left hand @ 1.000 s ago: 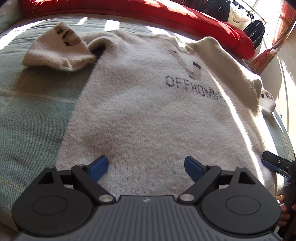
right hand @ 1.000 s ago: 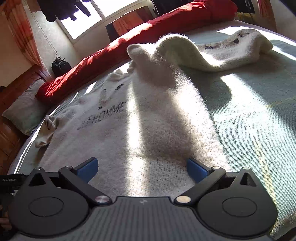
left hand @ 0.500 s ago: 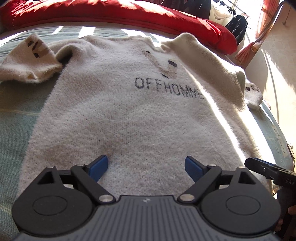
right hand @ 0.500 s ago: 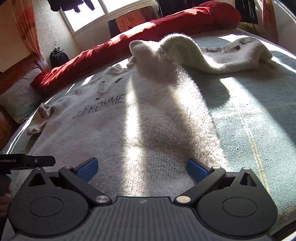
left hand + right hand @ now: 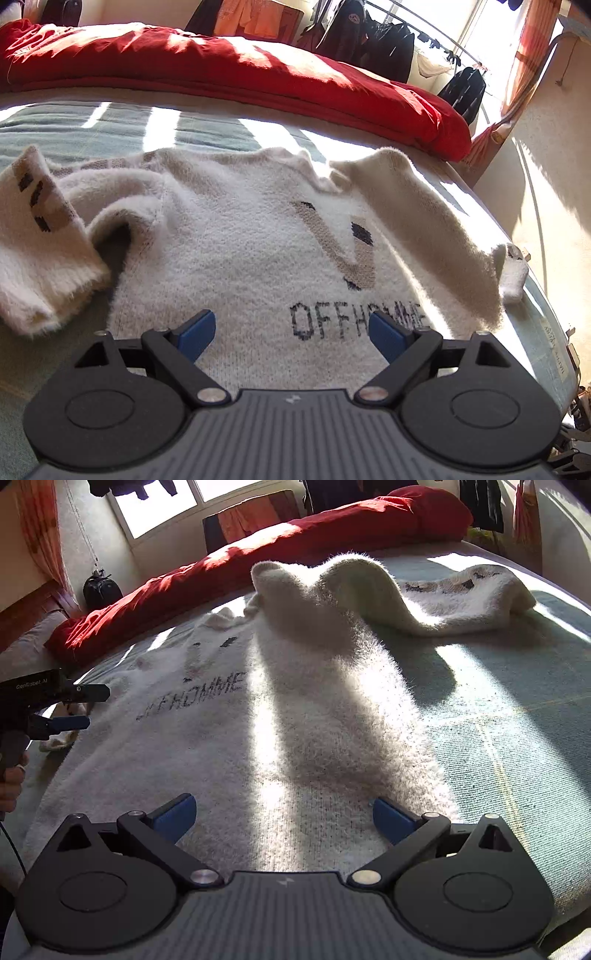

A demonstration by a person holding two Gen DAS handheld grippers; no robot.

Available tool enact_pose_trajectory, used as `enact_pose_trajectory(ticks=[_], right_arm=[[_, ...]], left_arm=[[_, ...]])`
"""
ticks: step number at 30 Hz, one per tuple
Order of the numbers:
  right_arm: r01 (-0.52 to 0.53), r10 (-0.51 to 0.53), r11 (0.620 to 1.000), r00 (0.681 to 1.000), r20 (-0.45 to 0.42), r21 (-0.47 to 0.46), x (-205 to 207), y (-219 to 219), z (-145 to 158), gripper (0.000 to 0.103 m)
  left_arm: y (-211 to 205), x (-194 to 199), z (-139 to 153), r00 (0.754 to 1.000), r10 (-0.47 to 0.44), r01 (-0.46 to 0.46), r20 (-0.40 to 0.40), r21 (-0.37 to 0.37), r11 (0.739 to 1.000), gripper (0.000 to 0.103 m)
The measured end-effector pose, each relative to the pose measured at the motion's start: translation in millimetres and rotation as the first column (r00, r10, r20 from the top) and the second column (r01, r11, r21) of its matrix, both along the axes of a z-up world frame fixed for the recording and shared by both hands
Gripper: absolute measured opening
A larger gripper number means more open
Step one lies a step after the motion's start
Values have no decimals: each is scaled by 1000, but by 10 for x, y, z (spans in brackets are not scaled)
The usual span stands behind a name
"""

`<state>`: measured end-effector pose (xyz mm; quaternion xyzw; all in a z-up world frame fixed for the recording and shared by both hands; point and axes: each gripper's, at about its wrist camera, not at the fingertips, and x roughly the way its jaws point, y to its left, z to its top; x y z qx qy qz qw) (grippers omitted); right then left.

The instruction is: Fold clothes

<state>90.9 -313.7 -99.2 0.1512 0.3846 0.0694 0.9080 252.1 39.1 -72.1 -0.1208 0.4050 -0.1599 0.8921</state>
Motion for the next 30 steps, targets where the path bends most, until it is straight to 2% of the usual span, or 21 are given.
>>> enact_pose_trajectory(ticks=[2,4,6,13,18,21,26,30], right_arm=[[7,-7,1000,1000,-2,11,14,-14,12,103],[10,-10,1000,1000,-5,10,34,-8,19,103],[7,-7,1000,1000,-13,10,61,-10,17,103],[3,-3,1000,1000,-22,-13,117,12,-60,103],[-9,8,999,999,-44,-31,139,39,-96,103],[-21,18,999,997,-72,-39,211,61,18,103],[-74,75,997,997,5,-20,468,149,294,103],[-113,112,994,992,48,2,877,246,464,103]], left_arm=[[76,221,-164,999,24,-26,-32,-42,999,90],[176,307,-319,995,78,-78,-57,-5,997,89],[308,272,-388,994,99,-99,-41,20,995,88],[397,52,-205,996,87,-84,-33,96,992,88],[252,79,-5,1000,15,-15,-5,67,998,88],[127,191,75,999,-28,27,17,44,999,88],[-58,550,43,997,-80,80,10,40,996,90],[25,856,-133,999,-23,24,-41,29,999,89]])
